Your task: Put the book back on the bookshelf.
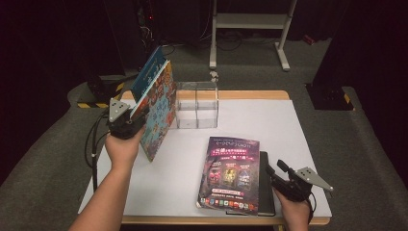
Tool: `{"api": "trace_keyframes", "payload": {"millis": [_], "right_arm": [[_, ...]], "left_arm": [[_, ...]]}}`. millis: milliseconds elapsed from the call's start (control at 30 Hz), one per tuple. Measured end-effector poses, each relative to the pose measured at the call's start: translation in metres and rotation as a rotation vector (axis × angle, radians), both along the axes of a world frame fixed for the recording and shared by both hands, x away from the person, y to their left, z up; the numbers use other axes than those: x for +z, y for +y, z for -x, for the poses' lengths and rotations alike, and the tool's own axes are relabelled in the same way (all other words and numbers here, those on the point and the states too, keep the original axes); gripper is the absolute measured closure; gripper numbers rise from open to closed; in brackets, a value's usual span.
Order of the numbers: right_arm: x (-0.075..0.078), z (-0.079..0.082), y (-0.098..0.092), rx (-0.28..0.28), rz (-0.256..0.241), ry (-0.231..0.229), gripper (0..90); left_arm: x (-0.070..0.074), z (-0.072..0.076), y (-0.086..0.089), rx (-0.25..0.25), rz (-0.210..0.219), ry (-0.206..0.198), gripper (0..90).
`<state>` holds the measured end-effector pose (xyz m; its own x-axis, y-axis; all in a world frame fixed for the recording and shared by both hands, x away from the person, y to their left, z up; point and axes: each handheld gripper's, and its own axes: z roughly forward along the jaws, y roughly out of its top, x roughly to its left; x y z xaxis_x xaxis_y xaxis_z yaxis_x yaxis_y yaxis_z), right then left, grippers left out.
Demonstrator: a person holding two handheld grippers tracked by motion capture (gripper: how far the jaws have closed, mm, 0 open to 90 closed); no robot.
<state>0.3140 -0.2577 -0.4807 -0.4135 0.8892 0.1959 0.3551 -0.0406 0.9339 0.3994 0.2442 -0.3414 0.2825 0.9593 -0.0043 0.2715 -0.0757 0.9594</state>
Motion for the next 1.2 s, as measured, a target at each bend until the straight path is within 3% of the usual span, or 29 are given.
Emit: {"api": "trace_keyframes", "payload": {"millis": [100,333,800,1033,1200], "right_arm": [[0.0,0.0,-0.001,-0.002,-0.004,-0.003,44.1],[0.0,0.0,0.0,0.0,-0.004,-0.002,44.1],[0.001,0.0,-0.002,-0.008,-0.004,-0.01,44.4],[0.001,0.001,-0.003,-0.012,-0.008,-0.016,44.8],[0.001,0.001,-0.004,-0.012,-0.01,-0.014,45.0]], "left_arm": [[0.004,-0.001,-0.002,0.003,-0.003,0.032,79.8],[0.009,-0.005,0.0,0.001,-0.027,0.049,81.3],[0.023,-0.019,-0.007,0.026,-0.005,0.015,81.6],[0.021,-0.028,-0.01,0.053,0.021,0.0,81.6],[0.016,-0.033,-0.015,0.075,0.015,-0.026,81.6]]}}
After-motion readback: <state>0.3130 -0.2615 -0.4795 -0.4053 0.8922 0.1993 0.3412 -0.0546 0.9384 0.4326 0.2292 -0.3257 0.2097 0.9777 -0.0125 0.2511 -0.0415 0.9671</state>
